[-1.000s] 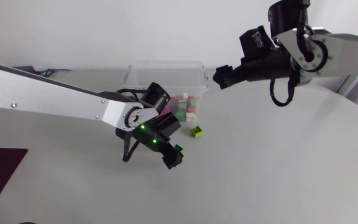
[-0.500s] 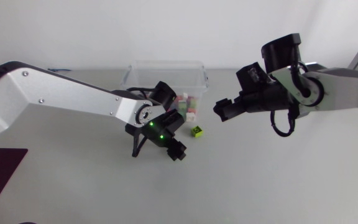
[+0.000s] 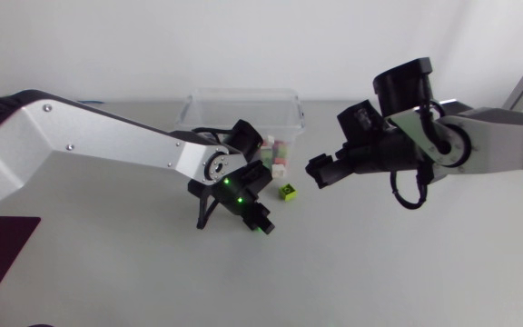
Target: Place the duplo bricks in the container
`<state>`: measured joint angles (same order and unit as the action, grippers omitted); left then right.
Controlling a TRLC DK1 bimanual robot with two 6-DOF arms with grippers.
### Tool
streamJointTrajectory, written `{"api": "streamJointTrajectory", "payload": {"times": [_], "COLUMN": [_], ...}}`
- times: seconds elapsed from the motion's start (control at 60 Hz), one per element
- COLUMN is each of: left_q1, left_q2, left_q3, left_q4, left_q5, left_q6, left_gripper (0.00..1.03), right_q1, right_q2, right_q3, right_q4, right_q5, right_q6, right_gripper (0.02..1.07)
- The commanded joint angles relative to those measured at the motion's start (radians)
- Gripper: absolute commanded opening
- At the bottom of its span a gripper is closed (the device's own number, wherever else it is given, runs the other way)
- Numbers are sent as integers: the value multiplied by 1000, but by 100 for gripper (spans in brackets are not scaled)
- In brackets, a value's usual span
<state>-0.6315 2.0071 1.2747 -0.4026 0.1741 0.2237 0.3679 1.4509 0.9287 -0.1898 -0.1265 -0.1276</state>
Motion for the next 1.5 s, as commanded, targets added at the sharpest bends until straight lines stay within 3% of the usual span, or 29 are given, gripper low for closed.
{"api": "streamJointTrajectory", "payload": {"times": [0.0, 0.35, 0.7, 0.85, 0.95, 1.25, 1.483], "left_q1": [-2, 56, 161, 202, 223, 302, 339], "left_q2": [-8, -277, -423, -452, -461, -450, -398], "left_q3": [-18, -124, -98, -66, -46, -9, 29], "left_q4": [-48, -67, -35, 1, 25, 182, 254], "left_q5": [-8, -5, 19, 31, 34, 42, 42], "left_q6": [-7, 20, 11, -18, -34, -104, -150], "left_gripper": [20, 20, 20, 20, 20, 20, 20], "right_q1": [37, 101, 117, 115, 115, 112, 121], "right_q2": [63, 332, 565, 614, 646, 671, 608], "right_q3": [-30, 117, 328, 375, 406, 418, 371], "right_q4": [3, -7, -91, -100, -120, -122, -138], "right_q5": [14, 54, 110, 116, 122, 146, 162], "right_q6": [3, 8, 13, 8, 6, 11, 0], "right_gripper": [102, 102, 102, 96, 90, 37, 33]}}
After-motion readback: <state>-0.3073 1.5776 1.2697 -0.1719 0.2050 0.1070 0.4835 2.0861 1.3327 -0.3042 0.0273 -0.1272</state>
